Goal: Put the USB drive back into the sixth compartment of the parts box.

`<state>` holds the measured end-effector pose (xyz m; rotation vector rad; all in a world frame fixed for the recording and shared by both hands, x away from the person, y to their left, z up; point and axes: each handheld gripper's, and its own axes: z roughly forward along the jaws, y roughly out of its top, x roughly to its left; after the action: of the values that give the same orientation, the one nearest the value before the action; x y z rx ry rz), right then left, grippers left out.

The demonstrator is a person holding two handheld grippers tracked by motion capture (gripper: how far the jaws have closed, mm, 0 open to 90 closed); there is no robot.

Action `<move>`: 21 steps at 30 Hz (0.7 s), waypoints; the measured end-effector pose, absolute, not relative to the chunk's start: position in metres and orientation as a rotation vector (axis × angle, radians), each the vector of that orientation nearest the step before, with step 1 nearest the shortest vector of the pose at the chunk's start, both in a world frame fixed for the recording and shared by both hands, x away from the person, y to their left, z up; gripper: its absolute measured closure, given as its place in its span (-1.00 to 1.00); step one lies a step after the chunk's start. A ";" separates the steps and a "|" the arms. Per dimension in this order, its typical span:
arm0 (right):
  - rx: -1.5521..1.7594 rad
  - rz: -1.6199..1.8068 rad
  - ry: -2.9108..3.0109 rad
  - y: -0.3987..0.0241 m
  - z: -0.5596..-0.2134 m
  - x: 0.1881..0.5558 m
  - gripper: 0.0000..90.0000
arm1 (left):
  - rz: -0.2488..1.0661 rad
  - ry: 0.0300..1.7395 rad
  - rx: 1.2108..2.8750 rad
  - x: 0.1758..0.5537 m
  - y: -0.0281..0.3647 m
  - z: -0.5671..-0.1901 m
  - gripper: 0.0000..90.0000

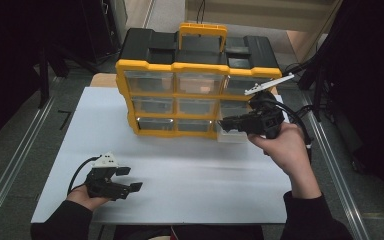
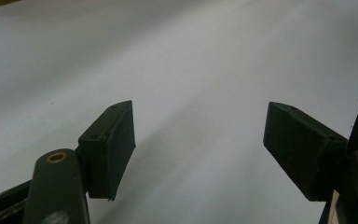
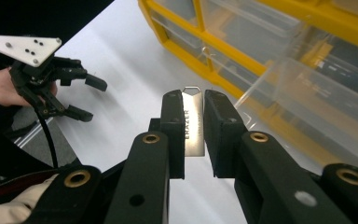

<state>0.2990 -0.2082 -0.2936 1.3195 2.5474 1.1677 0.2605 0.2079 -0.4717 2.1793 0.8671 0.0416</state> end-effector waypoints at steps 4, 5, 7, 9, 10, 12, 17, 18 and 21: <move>1.329 1.173 2.517 -0.216 -0.291 0.299 0.69 | 0.043 0.867 2.178 0.260 0.208 -0.472 -0.42; 1.331 1.173 2.512 -0.218 -0.291 0.299 0.69 | 0.043 0.867 2.178 0.260 0.208 -0.472 -0.42; 1.340 1.175 2.499 -0.221 -0.290 0.299 0.69 | 0.042 0.867 2.178 0.260 0.208 -0.472 -0.42; 1.352 1.171 2.487 -0.224 -0.290 0.300 0.69 | 0.042 0.867 2.179 0.260 0.208 -0.472 -0.42; 1.352 1.171 2.487 -0.224 -0.290 0.300 0.69 | 0.042 0.867 2.179 0.261 0.208 -0.472 -0.42; 1.363 1.163 2.473 -0.226 -0.290 0.301 0.69 | 0.043 0.868 2.178 0.260 0.208 -0.472 -0.42; 1.393 1.149 2.452 -0.233 -0.295 0.305 0.69 | 0.045 0.869 2.176 0.260 0.208 -0.472 -0.42; 1.401 1.141 2.445 -0.234 -0.296 0.306 0.69 | 0.044 0.869 2.175 0.260 0.208 -0.472 -0.42; 1.413 1.121 2.421 -0.236 -0.300 0.309 0.69 | 0.044 0.869 2.176 0.260 0.208 -0.472 -0.42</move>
<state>0.3090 -0.2358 -0.2997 1.4133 2.4205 1.1209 0.2603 0.2078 -0.4717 2.1757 0.8691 0.0444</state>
